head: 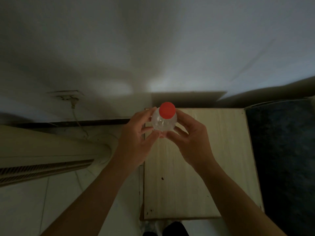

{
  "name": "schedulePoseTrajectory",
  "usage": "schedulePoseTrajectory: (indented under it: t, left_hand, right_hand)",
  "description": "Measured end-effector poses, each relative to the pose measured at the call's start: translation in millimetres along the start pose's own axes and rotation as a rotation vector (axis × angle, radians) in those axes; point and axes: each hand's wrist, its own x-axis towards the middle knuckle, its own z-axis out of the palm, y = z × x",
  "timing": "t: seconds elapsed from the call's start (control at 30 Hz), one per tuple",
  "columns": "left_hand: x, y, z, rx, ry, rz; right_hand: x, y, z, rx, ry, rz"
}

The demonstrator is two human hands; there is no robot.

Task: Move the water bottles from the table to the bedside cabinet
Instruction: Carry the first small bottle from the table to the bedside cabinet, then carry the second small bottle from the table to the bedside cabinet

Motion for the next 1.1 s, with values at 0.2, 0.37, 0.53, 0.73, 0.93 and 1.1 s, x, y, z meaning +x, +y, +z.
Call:
schedulePoseTrajectory:
  t: [0.2, 0.37, 0.53, 0.73, 0.93, 1.1]
  left_hand:
    - [-2, 9, 2, -0.02, -0.013, -0.027]
    - [-4, 22, -4, -0.07, -0.027, -0.12]
    - [-9, 61, -15, -0.057, -0.049, -0.16]
    - [-16, 143, -27, -0.154, -0.049, -0.136]
    - [-24, 236, -50, -0.105, 0.032, -0.014]
    - [-45, 303, -72, -0.084, 0.051, 0.046]
  right_hand:
    - [-1, -3, -3, -0.02, -0.02, 0.018]
    - [-6, -24, -11, -0.013, -0.004, 0.037]
    - [-23, -69, -33, -0.058, 0.003, 0.024]
    - [-42, -137, -70, 0.003, 0.052, -0.011]
    - [-61, -222, -108, 0.042, 0.123, -0.07]
    - [-88, -284, -125, 0.045, 0.183, -0.151]
